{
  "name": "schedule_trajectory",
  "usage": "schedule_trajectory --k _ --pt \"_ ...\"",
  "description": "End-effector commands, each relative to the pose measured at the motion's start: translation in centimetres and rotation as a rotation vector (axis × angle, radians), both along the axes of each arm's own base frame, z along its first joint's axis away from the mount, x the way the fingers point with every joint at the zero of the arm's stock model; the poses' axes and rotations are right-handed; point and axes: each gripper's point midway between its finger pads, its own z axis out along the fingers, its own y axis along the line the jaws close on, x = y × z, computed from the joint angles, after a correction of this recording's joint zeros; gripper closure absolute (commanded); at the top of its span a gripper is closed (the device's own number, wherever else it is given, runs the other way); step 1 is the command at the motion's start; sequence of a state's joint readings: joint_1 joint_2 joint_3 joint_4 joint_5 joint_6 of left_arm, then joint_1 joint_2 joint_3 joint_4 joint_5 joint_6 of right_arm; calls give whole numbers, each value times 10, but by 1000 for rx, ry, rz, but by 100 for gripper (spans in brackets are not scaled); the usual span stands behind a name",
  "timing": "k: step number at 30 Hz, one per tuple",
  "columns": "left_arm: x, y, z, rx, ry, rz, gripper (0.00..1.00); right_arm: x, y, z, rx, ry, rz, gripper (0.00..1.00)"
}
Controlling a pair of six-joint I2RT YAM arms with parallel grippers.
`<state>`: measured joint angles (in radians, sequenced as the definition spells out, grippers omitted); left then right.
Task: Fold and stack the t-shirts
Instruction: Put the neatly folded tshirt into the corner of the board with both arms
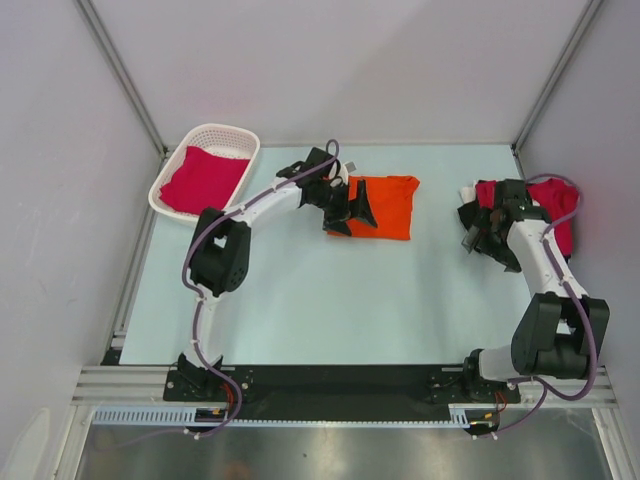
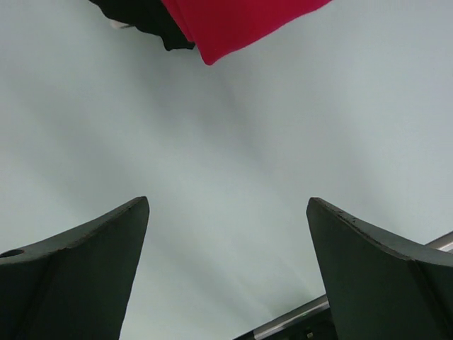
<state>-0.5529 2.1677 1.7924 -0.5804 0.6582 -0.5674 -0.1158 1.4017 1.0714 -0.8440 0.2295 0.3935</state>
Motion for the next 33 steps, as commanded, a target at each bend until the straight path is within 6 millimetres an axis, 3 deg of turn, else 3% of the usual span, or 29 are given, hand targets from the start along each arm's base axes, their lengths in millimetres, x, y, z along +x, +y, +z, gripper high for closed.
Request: schedule_trajectory --k 1,6,7,9,10,11,13,14,16,17,18,21,26,33 --pt "0 3 41 -58 -99 -31 0 18 -12 40 -92 -101 -18 0" --pt "0 4 42 -64 -99 -39 0 31 -12 52 -257 -111 78 0" --pt "0 4 41 -61 -103 -43 0 39 6 54 -288 -122 140 0" --pt "-1 7 38 -54 -95 -46 0 50 6 50 -395 -74 169 0" --pt "-2 9 38 -48 -101 -49 0 56 15 46 -421 -50 201 0" --pt "-3 11 37 -42 -98 -51 0 62 17 32 -465 12 218 0" --pt "-5 16 35 -31 -106 -54 0 78 24 31 -518 41 235 0" --pt "-6 19 34 -24 -104 -51 0 86 32 17 -576 90 268 0" --pt "-10 25 31 -20 -95 -54 0 103 40 24 -637 82 279 0" --pt "-10 27 29 -17 -91 -51 1 110 42 11 -661 125 290 0" --pt "-13 31 25 -11 -83 -53 0 118 44 16 -676 121 287 0" --pt "-13 37 25 -9 -84 -46 0 128 39 -2 -745 210 293 0" --pt "-11 44 24 -9 -81 -46 0 149 25 1 -903 262 287 0" --pt "-5 50 21 -14 -69 -38 0 151 -2 -23 -942 382 273 0"
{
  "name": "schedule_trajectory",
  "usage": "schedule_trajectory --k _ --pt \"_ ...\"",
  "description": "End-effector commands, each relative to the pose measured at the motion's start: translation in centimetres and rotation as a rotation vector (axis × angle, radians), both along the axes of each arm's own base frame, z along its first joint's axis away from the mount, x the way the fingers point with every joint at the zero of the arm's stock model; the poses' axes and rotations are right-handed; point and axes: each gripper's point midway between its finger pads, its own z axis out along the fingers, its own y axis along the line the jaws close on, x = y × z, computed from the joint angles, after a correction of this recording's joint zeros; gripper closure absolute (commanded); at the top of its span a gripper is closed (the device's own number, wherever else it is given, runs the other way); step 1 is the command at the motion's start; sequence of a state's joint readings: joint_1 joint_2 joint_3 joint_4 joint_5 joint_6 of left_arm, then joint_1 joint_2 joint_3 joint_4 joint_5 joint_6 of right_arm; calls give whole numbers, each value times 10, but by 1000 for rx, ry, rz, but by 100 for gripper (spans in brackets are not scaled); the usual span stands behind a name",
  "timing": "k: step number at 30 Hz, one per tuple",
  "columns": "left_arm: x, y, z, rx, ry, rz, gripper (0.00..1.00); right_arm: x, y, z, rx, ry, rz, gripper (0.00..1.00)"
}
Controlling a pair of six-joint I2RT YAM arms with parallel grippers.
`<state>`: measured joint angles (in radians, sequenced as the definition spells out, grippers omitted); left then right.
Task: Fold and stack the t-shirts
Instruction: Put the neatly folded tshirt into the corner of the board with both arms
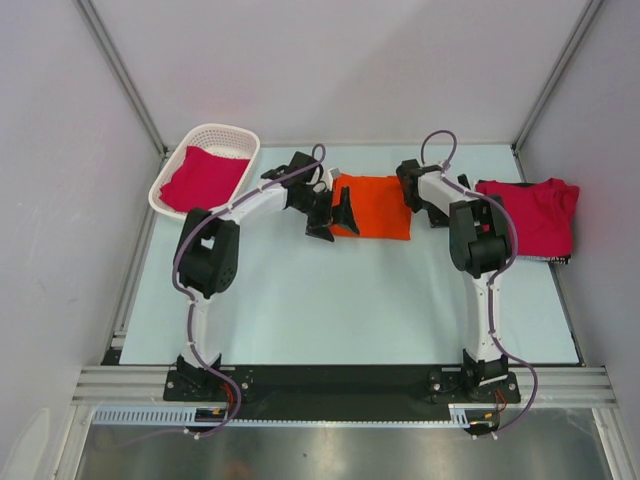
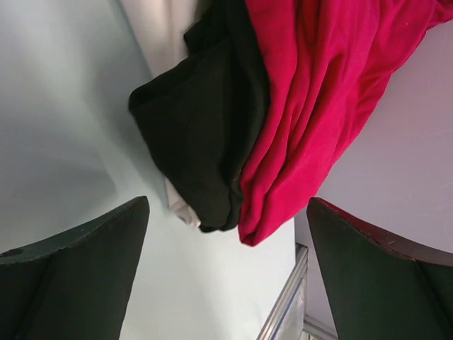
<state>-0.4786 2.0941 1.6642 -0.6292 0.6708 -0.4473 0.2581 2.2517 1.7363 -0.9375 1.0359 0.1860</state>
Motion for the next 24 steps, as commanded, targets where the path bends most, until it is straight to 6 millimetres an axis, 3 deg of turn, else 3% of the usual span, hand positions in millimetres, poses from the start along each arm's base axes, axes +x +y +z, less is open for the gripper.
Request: schedule_trajectory --k 1,6,13,16,17,18,20,24 --pt "2 1 34 -67 -69 -29 0 1 -23 4 -116 41 -35 0" --pt "6 0 34 -77 -57 -26 0 -8 -32 -6 -163 98 -48 0" --pt "8 -2 36 -83 -58 -24 0 -24 -59 -23 -163 160 -108 1" --pt "6 -1 36 -84 -54 -26 0 -27 -68 -35 -150 185 -131 9" --pt "7 -1 36 -82 -55 -23 0 -27 -70 -37 -149 190 -135 23" --pt "7 0 36 -80 -56 -23 0 -30 -75 -40 -151 205 -149 66" --pt "6 0 37 -79 -57 -24 0 -32 -80 -42 -131 211 -165 99" --pt "7 1 39 -79 -65 -21 0 -37 -90 -44 -73 216 -200 100"
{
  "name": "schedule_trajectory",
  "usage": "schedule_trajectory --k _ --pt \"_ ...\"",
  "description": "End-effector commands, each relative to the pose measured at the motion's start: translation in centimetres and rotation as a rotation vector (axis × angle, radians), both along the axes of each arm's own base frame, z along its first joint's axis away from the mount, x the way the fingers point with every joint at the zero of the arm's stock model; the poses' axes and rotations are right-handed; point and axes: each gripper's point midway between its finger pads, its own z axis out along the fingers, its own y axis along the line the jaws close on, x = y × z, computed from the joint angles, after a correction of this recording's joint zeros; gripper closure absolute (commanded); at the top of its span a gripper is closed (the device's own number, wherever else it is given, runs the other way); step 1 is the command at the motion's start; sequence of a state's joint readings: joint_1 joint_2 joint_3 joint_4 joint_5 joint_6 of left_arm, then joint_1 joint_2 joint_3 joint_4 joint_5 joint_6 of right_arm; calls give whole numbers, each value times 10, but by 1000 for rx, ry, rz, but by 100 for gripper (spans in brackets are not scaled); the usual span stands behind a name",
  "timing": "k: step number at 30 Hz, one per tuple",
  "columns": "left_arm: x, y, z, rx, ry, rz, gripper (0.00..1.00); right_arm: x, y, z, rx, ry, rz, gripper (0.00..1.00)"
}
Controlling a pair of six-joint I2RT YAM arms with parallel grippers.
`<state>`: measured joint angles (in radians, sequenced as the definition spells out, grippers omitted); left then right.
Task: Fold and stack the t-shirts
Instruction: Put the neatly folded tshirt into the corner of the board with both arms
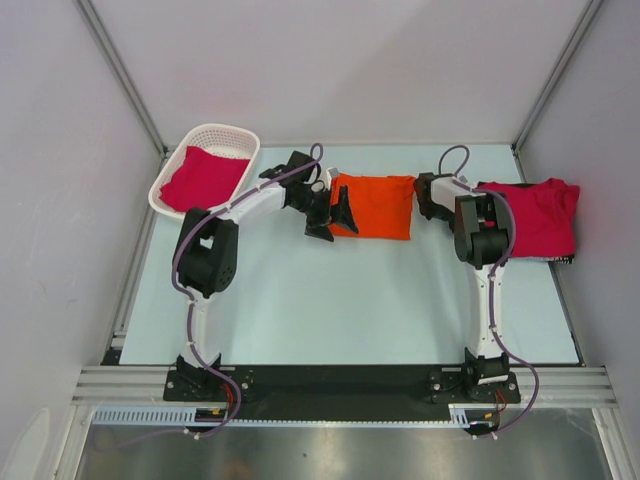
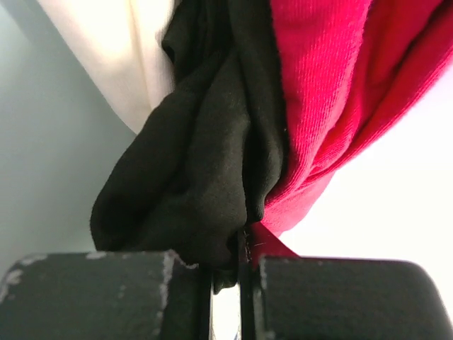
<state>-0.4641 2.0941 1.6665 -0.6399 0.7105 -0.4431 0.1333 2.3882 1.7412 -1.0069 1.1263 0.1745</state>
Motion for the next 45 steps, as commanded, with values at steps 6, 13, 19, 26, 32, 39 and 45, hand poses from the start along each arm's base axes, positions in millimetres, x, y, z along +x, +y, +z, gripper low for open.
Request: schedule_trajectory --k 6,13,19,26,32,39,45 --pt "11 -1 37 -56 -86 -5 0 -15 2 -9 139 29 -47 100" --pt "10 1 34 -55 -82 -8 0 -17 86 -6 193 58 98 100" --pt "7 2 33 -53 -80 -14 0 -9 144 5 277 25 157 100" --pt "6 3 32 -52 -83 -18 0 -18 173 -2 295 46 168 100" --pt "5 5 34 -46 -97 -20 0 -20 169 23 289 -1 147 48" --pt "24 26 47 1 -176 71 0 -8 175 88 375 -177 166 0" --pt "64 56 52 89 -260 260 0 18 190 129 621 -404 181 0"
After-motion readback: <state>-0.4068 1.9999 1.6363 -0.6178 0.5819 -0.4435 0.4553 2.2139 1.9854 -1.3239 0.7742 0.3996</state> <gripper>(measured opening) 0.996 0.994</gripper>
